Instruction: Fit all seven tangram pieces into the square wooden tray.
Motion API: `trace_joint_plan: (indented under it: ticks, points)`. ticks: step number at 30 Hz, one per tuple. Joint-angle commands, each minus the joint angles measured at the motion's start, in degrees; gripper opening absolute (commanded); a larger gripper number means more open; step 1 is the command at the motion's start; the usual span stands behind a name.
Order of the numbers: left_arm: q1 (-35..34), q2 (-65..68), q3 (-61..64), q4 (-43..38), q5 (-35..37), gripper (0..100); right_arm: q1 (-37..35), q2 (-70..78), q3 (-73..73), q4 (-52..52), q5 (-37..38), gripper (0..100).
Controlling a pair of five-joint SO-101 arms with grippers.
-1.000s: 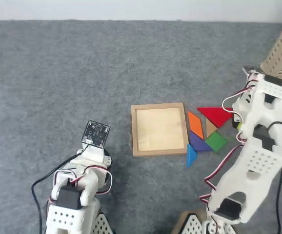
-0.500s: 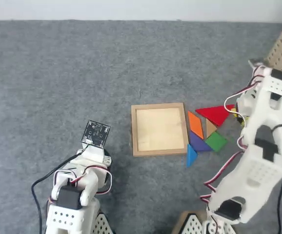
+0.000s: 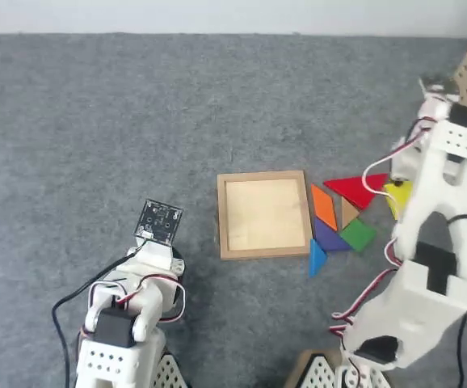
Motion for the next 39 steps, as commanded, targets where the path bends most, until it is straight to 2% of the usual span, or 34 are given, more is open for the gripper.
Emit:
trace_joint_plan:
  ticks: [1, 3, 10, 23, 30, 39]
  points:
    - [-0.18, -1.14, -1.01, 0.35, 0.44, 1, -3.03, 2.68, -0.62, -4.09, -10.9, 23.6]
    - [-0.18, -1.14, -1.01, 0.35, 0.44, 1, -3.3, 5.67, -0.7, -6.55, -15.21, 26.0]
    - [-0.18, -1.14, -1.01, 0.35, 0.44, 1, -1.98, 12.26, -0.7, -13.14, -19.6, 26.4]
    - [-0.18, -1.14, -1.01, 0.35, 0.44, 1, 0.66, 19.38, -0.62, -14.11, -18.02, 26.4]
    - [-0.18, -1.14, -1.01, 0.35, 0.44, 1, 3.74, 19.91, -0.62, -13.41, -17.14, 26.4]
    - [-0.18, -1.14, -1.01, 0.35, 0.44, 1, 4.18, 20.09, -0.53, -11.12, -17.05, 25.4]
